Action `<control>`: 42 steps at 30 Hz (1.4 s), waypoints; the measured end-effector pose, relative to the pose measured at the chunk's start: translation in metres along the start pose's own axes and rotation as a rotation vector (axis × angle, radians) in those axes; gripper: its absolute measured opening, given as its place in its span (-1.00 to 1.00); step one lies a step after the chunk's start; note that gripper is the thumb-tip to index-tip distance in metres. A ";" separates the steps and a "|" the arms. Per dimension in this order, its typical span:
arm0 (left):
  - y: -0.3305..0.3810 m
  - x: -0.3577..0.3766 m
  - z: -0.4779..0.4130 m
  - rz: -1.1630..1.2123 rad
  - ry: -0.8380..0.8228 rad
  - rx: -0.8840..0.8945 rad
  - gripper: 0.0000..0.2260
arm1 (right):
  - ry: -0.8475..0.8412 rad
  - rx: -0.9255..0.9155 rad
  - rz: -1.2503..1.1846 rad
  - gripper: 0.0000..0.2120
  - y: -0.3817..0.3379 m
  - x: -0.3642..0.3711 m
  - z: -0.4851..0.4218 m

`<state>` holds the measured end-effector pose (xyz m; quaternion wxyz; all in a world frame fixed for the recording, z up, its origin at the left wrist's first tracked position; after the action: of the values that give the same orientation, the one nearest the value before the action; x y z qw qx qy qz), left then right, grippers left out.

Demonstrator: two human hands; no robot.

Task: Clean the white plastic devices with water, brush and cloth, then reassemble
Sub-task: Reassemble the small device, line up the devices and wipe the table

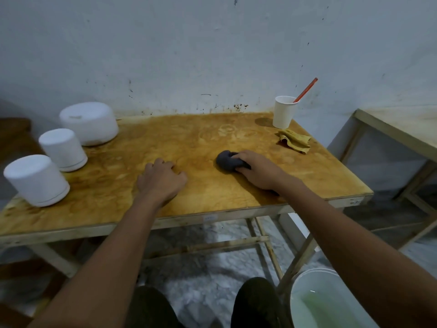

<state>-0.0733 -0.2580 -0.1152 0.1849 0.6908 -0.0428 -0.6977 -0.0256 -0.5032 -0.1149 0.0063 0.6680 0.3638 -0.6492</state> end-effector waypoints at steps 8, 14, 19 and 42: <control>-0.005 -0.004 -0.003 0.027 -0.072 0.017 -0.51 | -0.147 -0.240 -0.073 -0.68 -0.070 0.024 0.063; -0.013 -0.006 -0.008 0.030 -0.154 0.078 -0.54 | -0.081 -0.231 -0.206 -0.70 -0.089 0.003 0.038; -0.019 -0.004 -0.011 0.029 -0.187 0.114 -0.54 | 0.160 -0.018 -0.153 -0.68 -0.051 -0.020 -0.039; -0.020 -0.005 -0.014 -0.061 -0.146 0.161 -0.52 | -0.258 -0.372 -0.022 -0.65 -0.103 0.042 0.045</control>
<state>-0.0640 -0.2356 -0.1176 0.1037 0.6518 -0.0909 -0.7458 -0.1198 -0.4293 -0.1105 0.1688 0.5627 0.4806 -0.6510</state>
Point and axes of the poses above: each hand's wrist, its own z-axis away from the middle knuckle, its own x-axis out of the palm, y = z × x, the point moved 5 cm from there along -z, towards the middle knuckle
